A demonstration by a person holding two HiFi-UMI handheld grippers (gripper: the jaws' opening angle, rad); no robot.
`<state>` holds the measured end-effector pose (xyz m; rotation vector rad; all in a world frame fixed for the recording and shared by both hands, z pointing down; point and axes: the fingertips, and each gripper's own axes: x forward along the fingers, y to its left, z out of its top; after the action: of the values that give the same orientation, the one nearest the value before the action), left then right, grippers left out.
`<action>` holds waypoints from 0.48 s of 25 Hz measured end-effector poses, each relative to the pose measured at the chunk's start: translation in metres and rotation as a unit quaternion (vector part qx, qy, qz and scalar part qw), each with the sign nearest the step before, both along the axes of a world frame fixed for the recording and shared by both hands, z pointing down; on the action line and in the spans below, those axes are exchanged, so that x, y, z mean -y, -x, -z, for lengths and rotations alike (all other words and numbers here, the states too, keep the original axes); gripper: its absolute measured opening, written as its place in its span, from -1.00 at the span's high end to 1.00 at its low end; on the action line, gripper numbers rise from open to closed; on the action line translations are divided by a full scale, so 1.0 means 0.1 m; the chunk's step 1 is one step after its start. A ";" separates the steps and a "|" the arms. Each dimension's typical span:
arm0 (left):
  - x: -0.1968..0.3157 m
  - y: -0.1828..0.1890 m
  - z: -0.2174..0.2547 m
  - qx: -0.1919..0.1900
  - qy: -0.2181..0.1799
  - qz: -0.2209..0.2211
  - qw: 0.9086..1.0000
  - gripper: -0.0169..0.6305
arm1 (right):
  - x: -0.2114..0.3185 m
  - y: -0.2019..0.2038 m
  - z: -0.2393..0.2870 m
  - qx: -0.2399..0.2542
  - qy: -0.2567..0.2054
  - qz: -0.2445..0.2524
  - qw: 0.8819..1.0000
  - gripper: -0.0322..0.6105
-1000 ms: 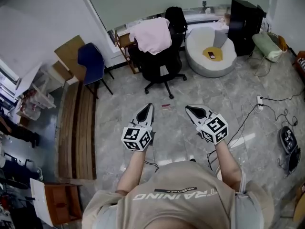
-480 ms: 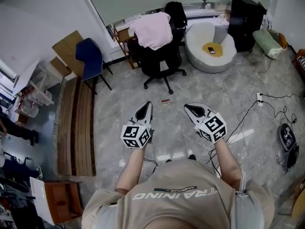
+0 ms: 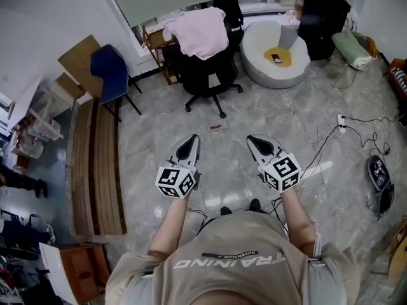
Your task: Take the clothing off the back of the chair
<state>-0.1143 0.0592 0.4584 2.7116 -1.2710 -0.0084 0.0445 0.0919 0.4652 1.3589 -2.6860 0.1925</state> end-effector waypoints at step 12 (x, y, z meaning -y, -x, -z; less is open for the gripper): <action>0.45 0.14 -0.26 -0.010 0.028 -0.004 1.000 0.91 | 0.26 0.10 -0.21 -0.035 0.027 -0.002 0.999 0.80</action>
<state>-0.1279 0.0146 0.4841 2.6618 -1.2357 0.0003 0.0340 0.0661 0.4864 1.3297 -2.6020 0.2123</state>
